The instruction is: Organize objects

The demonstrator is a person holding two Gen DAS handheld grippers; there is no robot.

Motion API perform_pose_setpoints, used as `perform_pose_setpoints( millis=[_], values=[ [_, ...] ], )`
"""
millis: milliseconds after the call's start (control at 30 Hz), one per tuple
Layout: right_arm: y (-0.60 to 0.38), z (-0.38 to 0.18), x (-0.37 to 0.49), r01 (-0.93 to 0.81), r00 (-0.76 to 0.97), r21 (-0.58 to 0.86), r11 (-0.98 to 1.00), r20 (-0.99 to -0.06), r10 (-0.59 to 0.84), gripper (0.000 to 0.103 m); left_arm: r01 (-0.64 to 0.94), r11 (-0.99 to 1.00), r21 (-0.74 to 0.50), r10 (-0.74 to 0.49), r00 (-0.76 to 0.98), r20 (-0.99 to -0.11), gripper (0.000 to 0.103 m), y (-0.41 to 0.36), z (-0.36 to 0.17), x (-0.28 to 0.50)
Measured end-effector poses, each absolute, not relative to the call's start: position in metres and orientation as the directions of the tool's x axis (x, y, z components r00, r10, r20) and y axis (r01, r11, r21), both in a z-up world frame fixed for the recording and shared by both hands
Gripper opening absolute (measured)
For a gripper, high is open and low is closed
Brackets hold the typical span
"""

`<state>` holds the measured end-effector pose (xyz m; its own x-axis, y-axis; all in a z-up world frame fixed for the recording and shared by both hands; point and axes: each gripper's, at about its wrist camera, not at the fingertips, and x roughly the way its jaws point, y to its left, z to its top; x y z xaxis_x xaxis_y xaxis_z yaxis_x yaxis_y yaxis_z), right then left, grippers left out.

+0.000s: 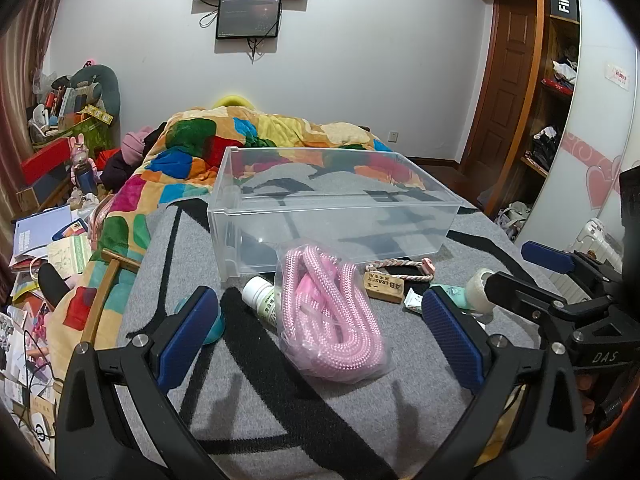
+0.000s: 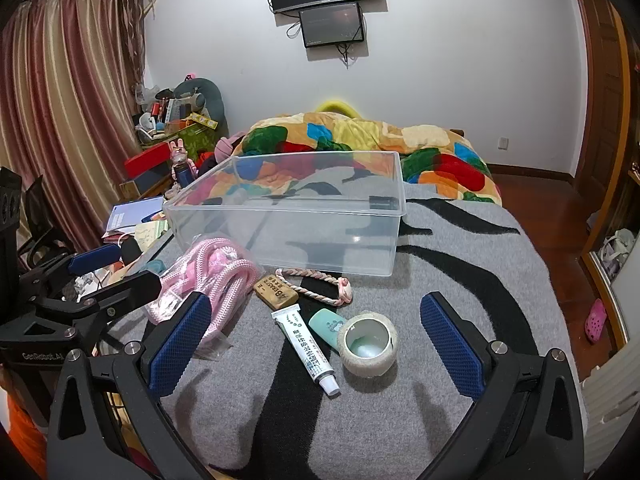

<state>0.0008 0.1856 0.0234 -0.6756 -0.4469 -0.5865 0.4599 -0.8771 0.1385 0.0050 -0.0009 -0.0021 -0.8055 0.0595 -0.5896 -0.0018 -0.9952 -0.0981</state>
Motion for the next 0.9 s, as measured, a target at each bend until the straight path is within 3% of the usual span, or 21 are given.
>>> perform_pose_setpoints(
  millis=[900],
  values=[
    [0.1862, 0.0229, 0.0009, 0.460, -0.671, 0.145, -0.876, -0.589, -0.450, 0.103, -0.001, -0.995, -0.101, 0.061, -0.804, -0.592, 0.103, -0.0024, -0.0022, 0.0042]
  ],
)
